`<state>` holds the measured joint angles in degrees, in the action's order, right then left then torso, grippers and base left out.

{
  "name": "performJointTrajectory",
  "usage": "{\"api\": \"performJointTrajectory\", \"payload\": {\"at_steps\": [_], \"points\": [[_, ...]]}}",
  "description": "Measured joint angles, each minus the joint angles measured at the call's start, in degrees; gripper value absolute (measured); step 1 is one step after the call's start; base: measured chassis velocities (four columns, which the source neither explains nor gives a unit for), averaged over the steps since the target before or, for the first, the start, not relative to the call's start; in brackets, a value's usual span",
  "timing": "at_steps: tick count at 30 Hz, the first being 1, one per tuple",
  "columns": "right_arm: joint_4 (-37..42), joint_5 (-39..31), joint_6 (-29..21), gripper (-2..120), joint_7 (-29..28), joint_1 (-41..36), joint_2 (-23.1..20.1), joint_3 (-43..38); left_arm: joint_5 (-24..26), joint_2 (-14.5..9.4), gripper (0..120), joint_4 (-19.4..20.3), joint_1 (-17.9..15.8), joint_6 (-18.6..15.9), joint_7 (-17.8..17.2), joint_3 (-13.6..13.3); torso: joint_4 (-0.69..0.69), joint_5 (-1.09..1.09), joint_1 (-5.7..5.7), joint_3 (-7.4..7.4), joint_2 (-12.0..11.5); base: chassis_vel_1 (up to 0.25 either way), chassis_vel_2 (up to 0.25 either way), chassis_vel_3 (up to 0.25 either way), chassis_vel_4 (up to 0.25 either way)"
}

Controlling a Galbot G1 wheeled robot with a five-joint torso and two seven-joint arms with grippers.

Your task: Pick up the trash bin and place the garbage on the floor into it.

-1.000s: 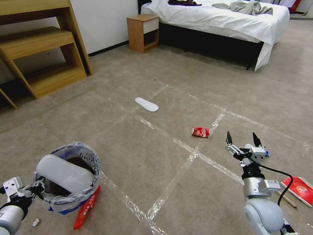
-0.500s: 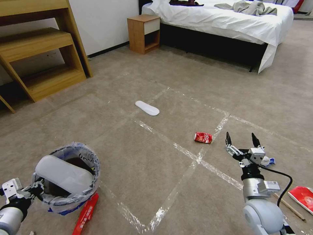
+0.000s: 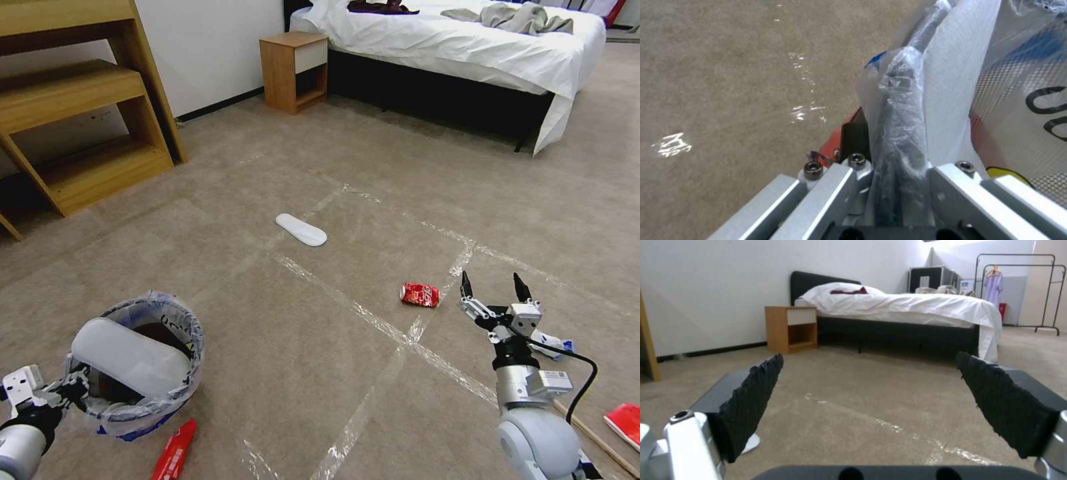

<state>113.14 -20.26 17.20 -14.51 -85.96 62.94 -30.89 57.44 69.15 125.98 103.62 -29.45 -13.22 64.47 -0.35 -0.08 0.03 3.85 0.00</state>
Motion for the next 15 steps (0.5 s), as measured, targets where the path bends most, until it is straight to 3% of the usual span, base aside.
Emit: {"api": "performJointTrajectory", "payload": {"at_steps": [15], "points": [[-0.2,0.0,-0.6,99,-0.3,0.4,0.2,0.1,0.0,-0.2,1,-0.6,-0.1,0.1,0.1,-0.1,0.0,-0.01,0.0,0.0,0.0,-0.098,0.087,0.093,-0.083]]}}
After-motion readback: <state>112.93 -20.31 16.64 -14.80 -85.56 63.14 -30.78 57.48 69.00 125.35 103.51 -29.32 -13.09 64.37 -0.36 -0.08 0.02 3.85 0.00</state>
